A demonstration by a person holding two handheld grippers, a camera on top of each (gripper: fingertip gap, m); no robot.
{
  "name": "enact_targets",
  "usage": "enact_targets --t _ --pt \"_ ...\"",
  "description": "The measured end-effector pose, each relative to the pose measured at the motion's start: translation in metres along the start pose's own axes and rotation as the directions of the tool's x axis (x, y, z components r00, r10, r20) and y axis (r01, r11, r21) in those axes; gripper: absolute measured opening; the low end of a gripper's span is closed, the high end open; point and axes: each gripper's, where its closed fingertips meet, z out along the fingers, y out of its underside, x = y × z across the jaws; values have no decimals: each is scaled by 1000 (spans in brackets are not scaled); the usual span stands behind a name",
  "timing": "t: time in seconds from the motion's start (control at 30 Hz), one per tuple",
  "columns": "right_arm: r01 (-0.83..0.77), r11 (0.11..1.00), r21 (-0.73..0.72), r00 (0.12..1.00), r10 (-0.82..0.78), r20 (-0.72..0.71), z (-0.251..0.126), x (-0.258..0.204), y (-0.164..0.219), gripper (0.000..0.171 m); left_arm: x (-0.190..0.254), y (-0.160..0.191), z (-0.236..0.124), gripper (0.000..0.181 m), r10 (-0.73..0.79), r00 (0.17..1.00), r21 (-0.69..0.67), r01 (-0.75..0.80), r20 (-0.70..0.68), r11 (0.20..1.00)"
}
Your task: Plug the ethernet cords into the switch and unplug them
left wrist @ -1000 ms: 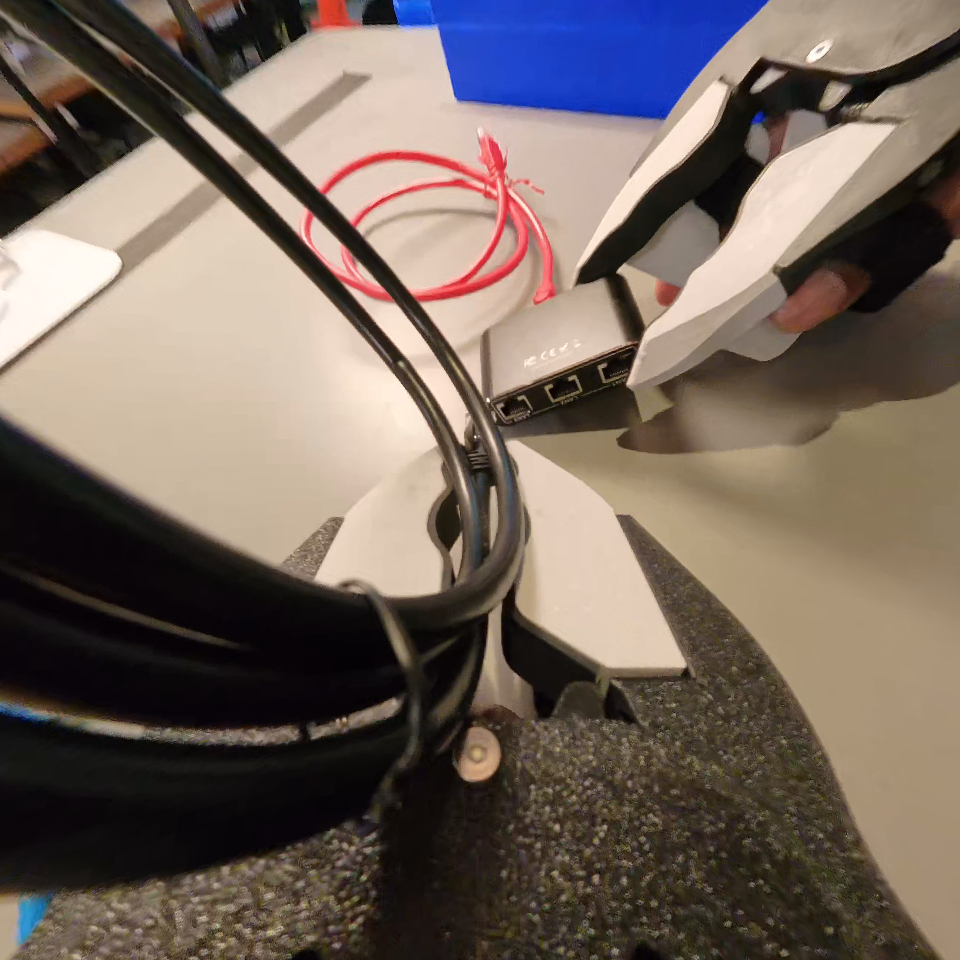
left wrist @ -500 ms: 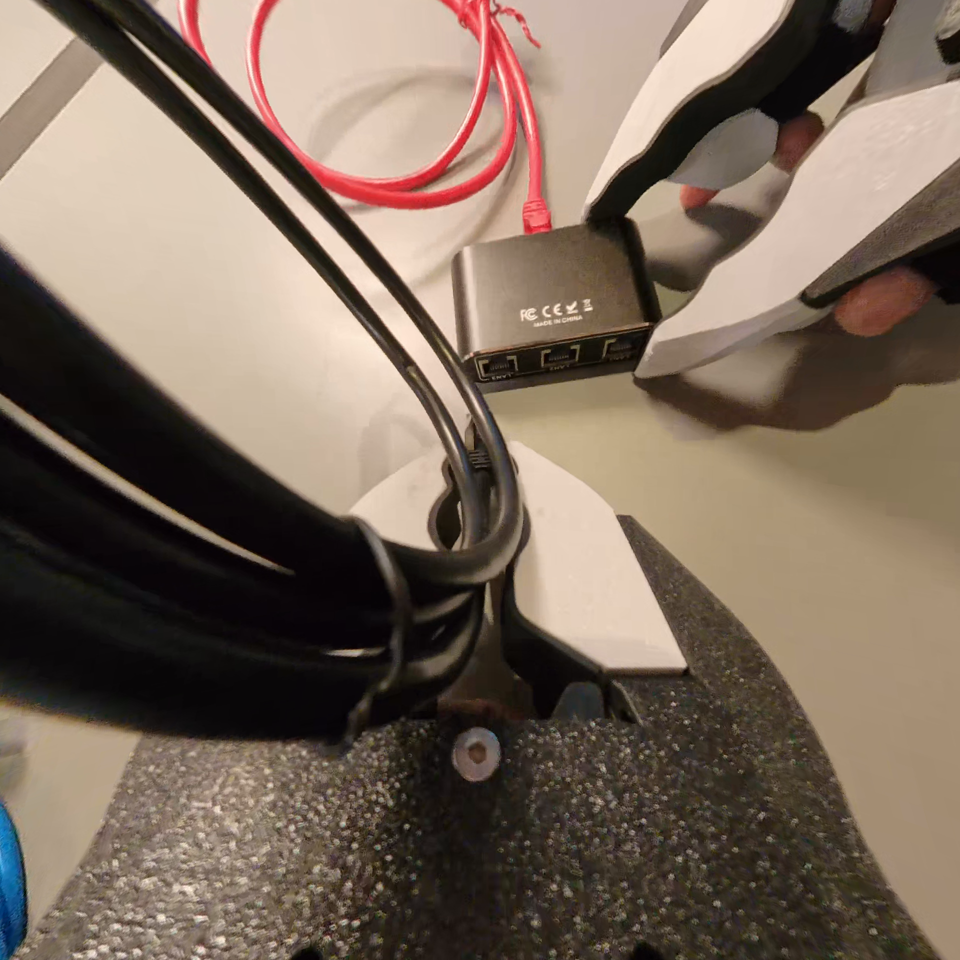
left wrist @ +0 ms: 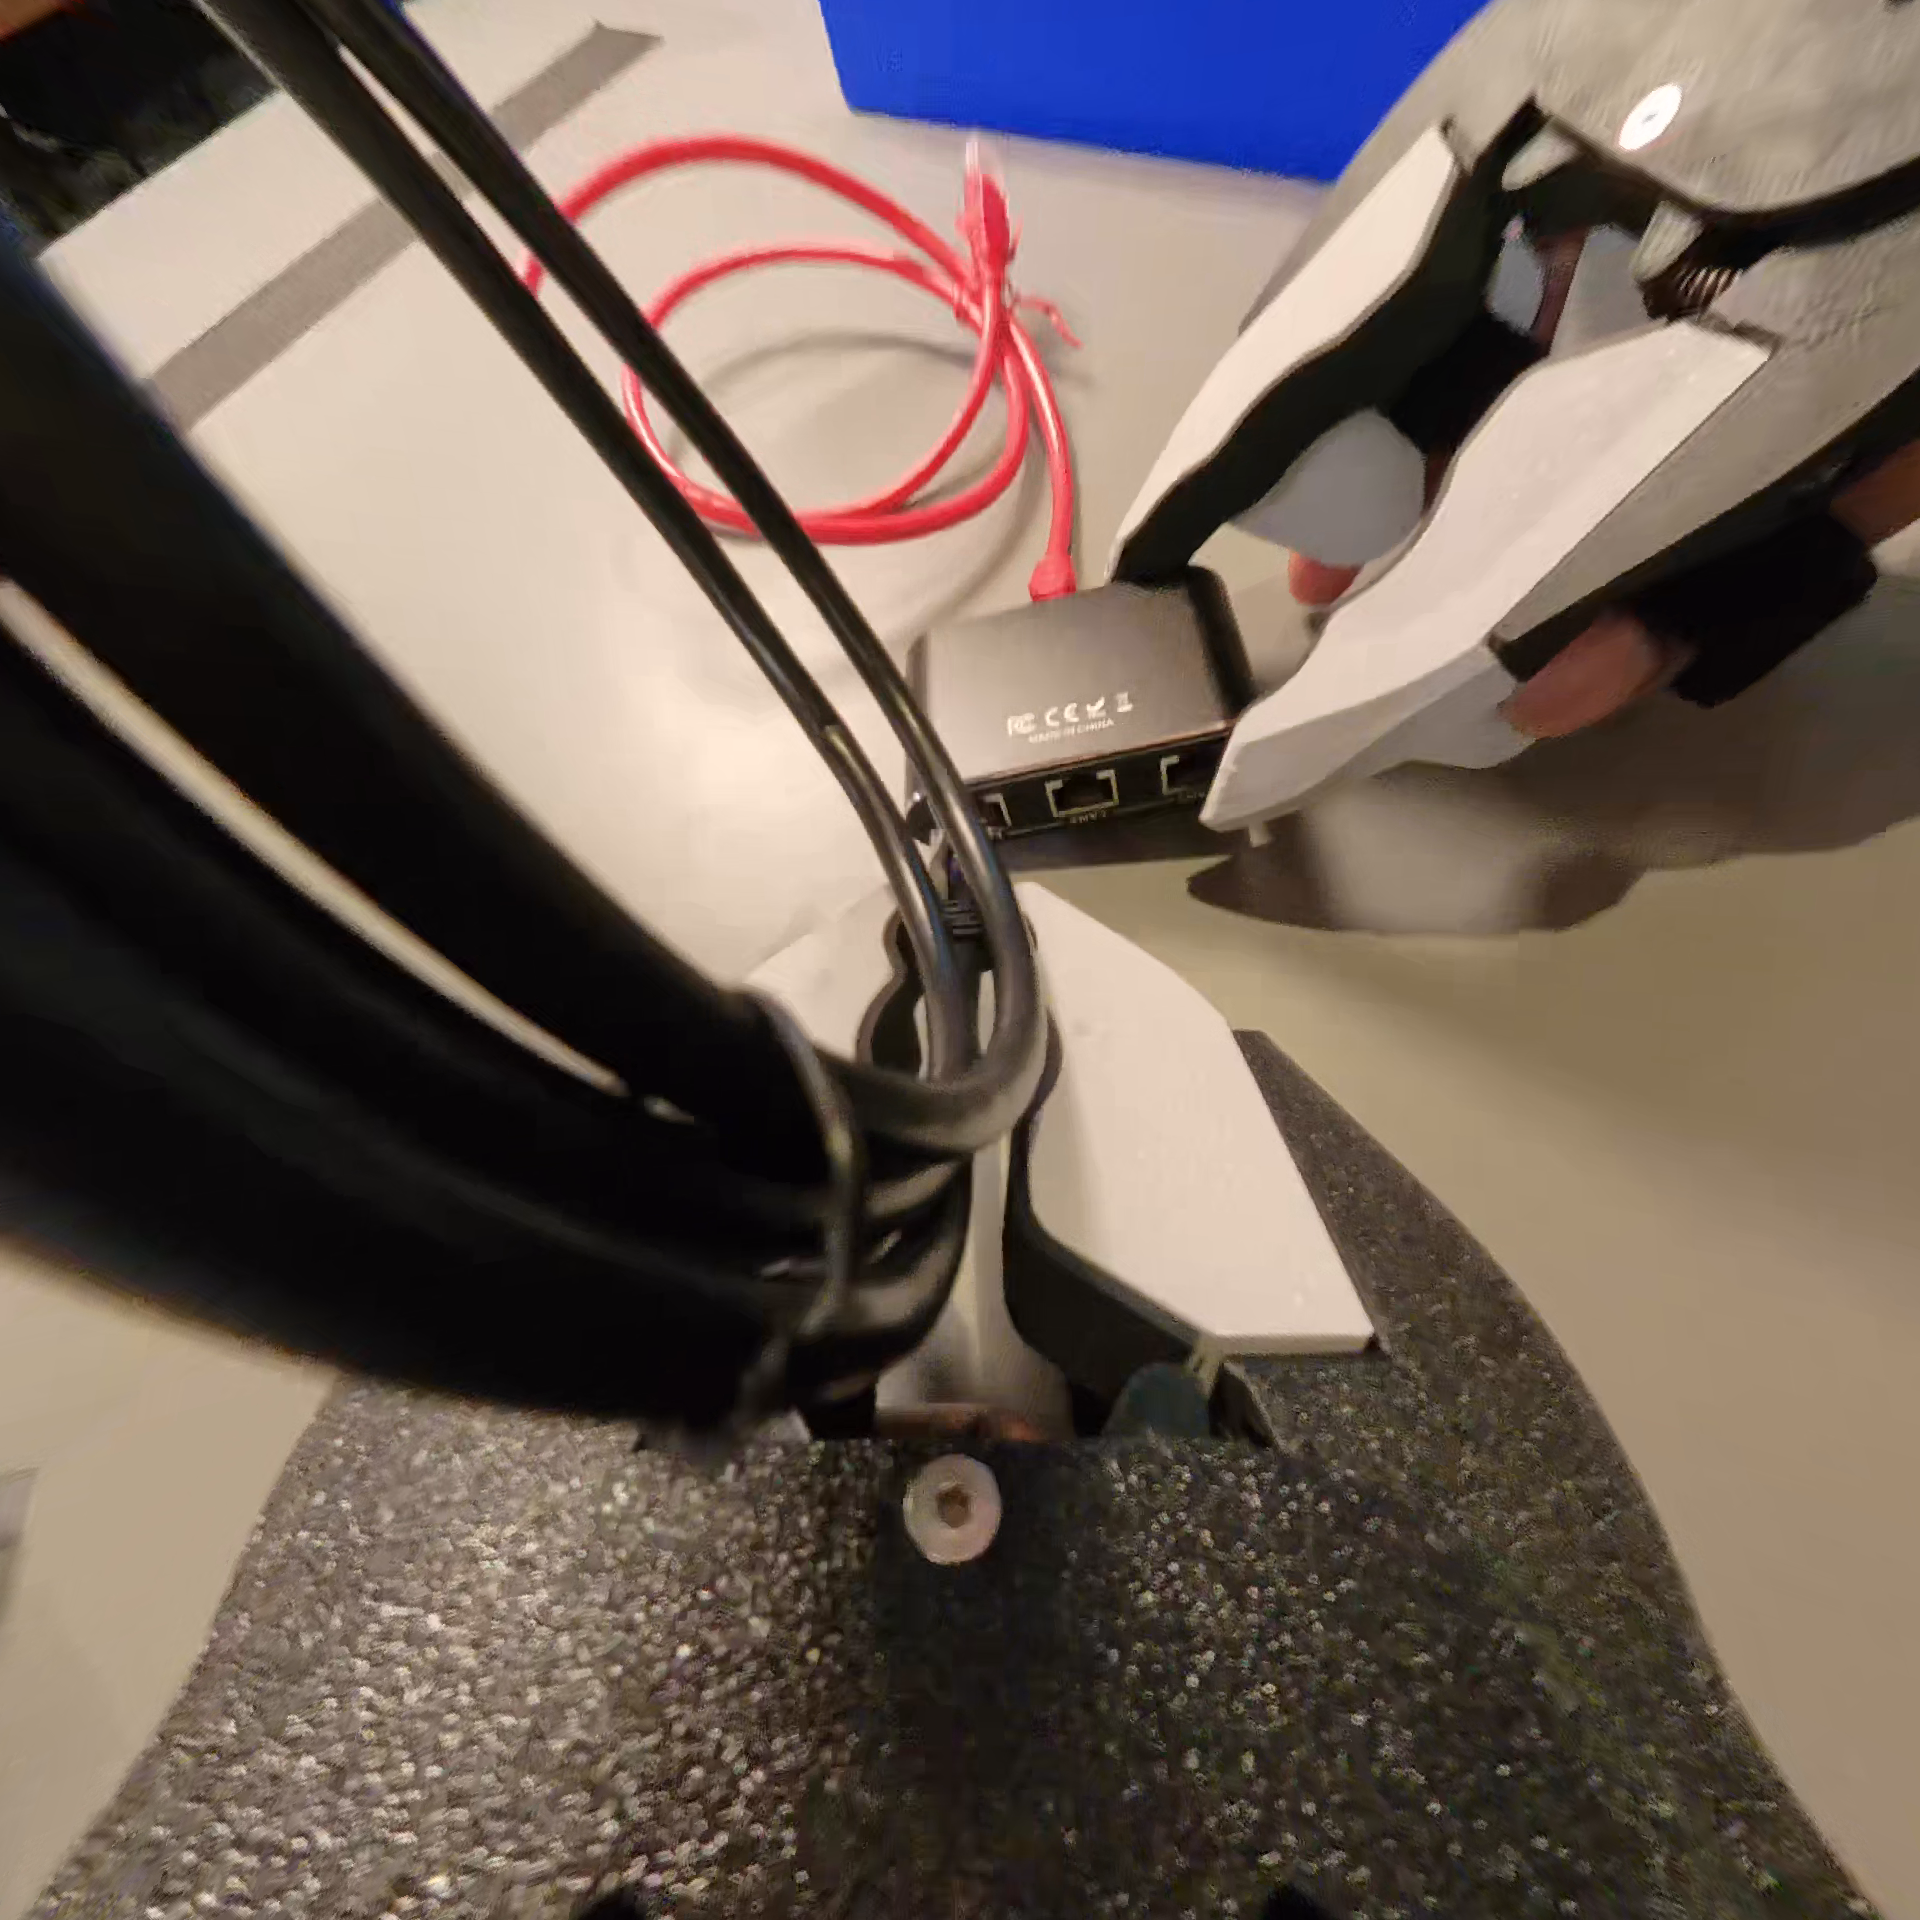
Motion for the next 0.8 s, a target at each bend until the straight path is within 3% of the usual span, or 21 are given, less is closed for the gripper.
enact_targets --t 0.03,0.2,0.8 --pt "-11 1000 17 1000 11 15 -2 -1 -2 60 -1 -2 -1 15 -19 1000 17 19 -4 1000" --pt "-63 995 73 994 56 97 -7 -6 -9 60 -2 -8 -5 14 -92 995 53 94 -38 994" --pt "-213 961 176 964 177 199 -15 -6 -19 60 8 -2 2 12 -333 933 -33 331 -136 943"
